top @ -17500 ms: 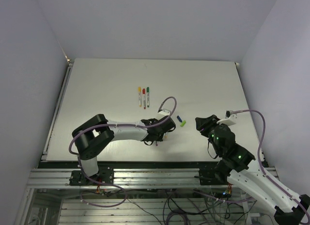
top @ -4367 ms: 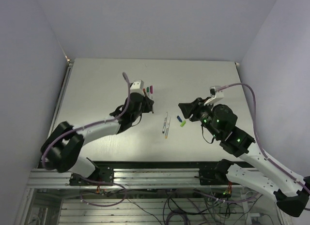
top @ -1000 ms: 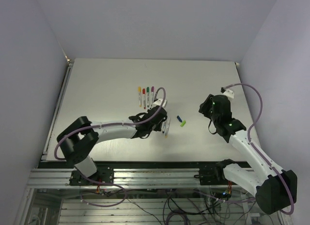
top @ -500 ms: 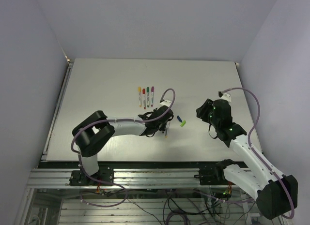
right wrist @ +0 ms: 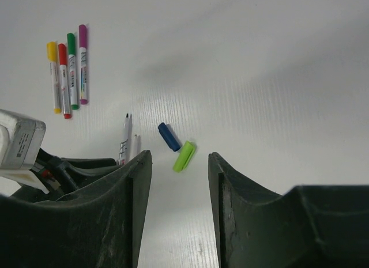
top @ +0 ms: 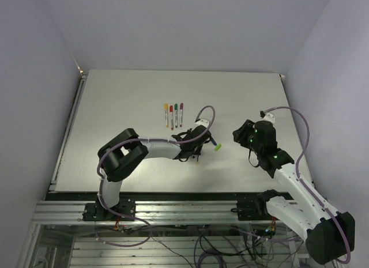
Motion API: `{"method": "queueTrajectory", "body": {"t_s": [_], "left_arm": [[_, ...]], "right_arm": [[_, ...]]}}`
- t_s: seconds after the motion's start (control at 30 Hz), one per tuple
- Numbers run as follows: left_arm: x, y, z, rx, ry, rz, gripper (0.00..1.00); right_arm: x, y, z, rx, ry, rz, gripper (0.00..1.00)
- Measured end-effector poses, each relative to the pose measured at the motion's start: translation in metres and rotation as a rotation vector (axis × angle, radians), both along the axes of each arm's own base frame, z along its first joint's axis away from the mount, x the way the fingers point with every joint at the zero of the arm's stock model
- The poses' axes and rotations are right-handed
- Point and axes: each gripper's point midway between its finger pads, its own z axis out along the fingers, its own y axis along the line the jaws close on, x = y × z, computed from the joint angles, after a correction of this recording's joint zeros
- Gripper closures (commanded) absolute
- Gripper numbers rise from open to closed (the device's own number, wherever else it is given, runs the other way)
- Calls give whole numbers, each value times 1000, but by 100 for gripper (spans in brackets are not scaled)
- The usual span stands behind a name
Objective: Insert the pens into the pen caps
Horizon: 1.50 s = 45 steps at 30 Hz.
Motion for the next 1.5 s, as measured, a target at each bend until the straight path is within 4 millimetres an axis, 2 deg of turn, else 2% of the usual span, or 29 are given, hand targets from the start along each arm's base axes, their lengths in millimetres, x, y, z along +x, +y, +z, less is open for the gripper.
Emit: {"method": "queueTrajectory", "body": {"t_s": [0.33, 0.77, 0.9, 1.07, 1.17, 1.27, 1.4, 1.5], "left_arm": [[4, 0, -3, 26, 1, 12, 63], [4, 10, -6, 64, 25, 28, 73], [5, 11, -8, 50, 49, 30, 77], [3, 13, -10, 49, 72, 21, 90], [3, 13, -11, 46, 81, 16, 93], [2, 13, -11, 34, 95, 7, 93], [-3, 13, -13, -6, 120, -21, 93], [-6, 12, -10, -56, 125, -39, 93]], "right_arm": [[-2, 2, -5, 9, 7, 11, 57], [1, 4, -10, 7, 24, 13, 58], [4, 6, -4, 11, 18, 15, 58], [12, 9, 13, 17, -3, 22, 60], [18, 13, 16, 6, 8, 41, 62], [23, 19, 8, -16, 53, 77, 69], [25, 28, -16, -59, 144, 155, 78], [21, 34, -35, -85, 201, 229, 79]]}}
